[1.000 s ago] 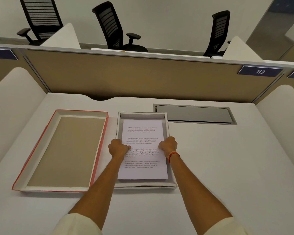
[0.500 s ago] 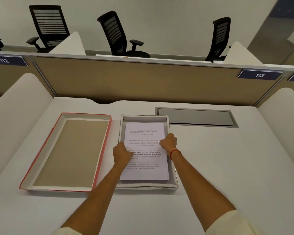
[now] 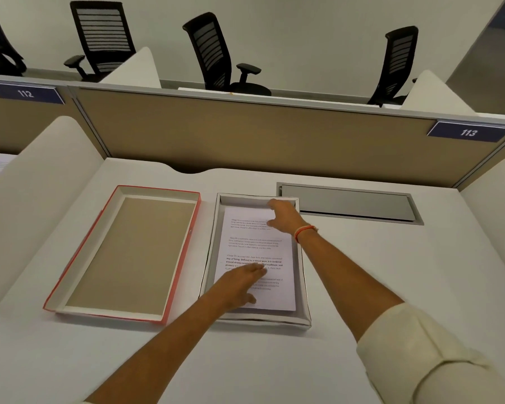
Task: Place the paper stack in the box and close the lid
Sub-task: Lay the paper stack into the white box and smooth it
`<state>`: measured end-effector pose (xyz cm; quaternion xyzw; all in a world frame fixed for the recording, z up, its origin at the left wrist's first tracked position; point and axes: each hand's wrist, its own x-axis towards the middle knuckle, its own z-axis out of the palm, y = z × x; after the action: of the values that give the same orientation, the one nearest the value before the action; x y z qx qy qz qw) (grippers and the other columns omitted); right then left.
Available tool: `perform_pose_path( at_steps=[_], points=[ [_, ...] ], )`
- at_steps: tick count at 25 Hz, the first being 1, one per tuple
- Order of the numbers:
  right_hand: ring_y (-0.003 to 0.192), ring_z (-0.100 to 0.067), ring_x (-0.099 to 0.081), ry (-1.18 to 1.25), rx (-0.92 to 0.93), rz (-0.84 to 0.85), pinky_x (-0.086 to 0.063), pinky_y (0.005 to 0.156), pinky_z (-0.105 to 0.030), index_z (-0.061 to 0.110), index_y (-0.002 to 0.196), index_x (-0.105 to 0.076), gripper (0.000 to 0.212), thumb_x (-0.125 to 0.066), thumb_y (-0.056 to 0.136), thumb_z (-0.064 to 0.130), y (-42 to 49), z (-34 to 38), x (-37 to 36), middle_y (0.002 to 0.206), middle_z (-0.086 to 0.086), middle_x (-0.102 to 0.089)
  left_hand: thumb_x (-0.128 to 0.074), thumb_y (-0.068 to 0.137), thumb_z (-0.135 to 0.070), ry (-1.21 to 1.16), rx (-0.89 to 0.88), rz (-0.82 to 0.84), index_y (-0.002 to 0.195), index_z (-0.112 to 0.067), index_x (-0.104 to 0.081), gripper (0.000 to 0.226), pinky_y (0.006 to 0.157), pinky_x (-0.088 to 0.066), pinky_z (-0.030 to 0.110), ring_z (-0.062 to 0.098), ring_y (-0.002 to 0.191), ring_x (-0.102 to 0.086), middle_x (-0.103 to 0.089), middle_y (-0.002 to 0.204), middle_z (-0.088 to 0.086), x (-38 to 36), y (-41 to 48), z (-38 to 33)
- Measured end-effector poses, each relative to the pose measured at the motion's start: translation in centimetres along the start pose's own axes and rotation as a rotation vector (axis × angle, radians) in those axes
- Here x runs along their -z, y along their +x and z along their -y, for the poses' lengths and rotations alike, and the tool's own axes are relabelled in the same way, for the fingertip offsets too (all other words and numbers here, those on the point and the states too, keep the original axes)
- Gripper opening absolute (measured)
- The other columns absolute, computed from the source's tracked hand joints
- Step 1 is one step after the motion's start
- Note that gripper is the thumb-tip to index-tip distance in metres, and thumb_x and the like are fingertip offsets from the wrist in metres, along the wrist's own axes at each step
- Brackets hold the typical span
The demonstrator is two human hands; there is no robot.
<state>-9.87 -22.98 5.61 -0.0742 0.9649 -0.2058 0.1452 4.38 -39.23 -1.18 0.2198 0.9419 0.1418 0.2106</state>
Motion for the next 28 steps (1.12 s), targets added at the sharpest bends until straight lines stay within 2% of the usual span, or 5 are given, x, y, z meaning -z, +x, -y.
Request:
perform_pose_path(
  at_steps=[8,13,18,22,28],
  points=[
    [0.130,-0.032,-0.050,-0.154,0.131,0.163,-0.041,0.110,-0.038,0.003,0.139,-0.048,0.051,-0.065,0.093,0.016,6.4,-0.1,1.1,0.141,-0.015,-0.053,-0.069,0.087,-0.020,0.173,-0.158,0.043,0.155,-0.014,-0.012,0.088,0.120,-0.018,0.037,0.025,0.151,-0.015,-0.010,0.164,0.005,-1.9,0.3,-0.6],
    [0.114,-0.033,-0.059,-0.188,0.182,0.159,-0.048,0.099,-0.036,-0.001,0.120,-0.065,0.028,-0.057,0.094,0.007,9.9,0.9,0.3,0.124,-0.018,-0.063,-0.070,0.086,-0.015,0.200,-0.189,0.031,0.155,-0.013,-0.007,0.093,0.120,-0.011,0.034,0.024,0.152,-0.009,-0.004,0.165,0.006,-3.0,0.7,0.2],
    [0.110,-0.033,-0.061,-0.191,0.180,0.255,-0.048,0.096,-0.034,0.000,0.117,-0.067,0.031,-0.062,0.094,0.021,11.3,1.1,-1.5,0.121,-0.018,-0.064,-0.070,0.084,-0.007,0.230,-0.235,0.016,0.155,-0.011,-0.006,0.096,0.120,-0.007,0.033,0.024,0.152,-0.006,0.000,0.165,0.008,-3.3,1.0,0.1],
    [0.094,-0.028,-0.057,-0.152,0.161,0.258,-0.045,0.088,-0.033,-0.001,0.113,-0.067,0.030,-0.059,0.096,0.021,12.0,0.6,-2.0,0.118,-0.020,-0.066,-0.059,0.087,0.006,0.230,-0.247,-0.015,0.155,-0.010,-0.005,0.088,0.121,-0.007,0.034,0.024,0.152,-0.003,0.002,0.164,0.009,-3.1,1.0,-0.4],
    [0.114,-0.035,-0.059,-0.135,0.137,0.276,-0.048,0.104,-0.039,0.000,0.117,-0.068,0.029,-0.051,0.093,0.002,12.1,-0.1,-1.9,0.125,-0.017,-0.065,-0.054,0.088,0.008,0.198,-0.215,0.015,0.155,-0.013,-0.007,0.085,0.121,-0.015,0.034,0.021,0.152,-0.004,0.002,0.165,0.004,-2.8,1.1,-0.6]
  ],
)
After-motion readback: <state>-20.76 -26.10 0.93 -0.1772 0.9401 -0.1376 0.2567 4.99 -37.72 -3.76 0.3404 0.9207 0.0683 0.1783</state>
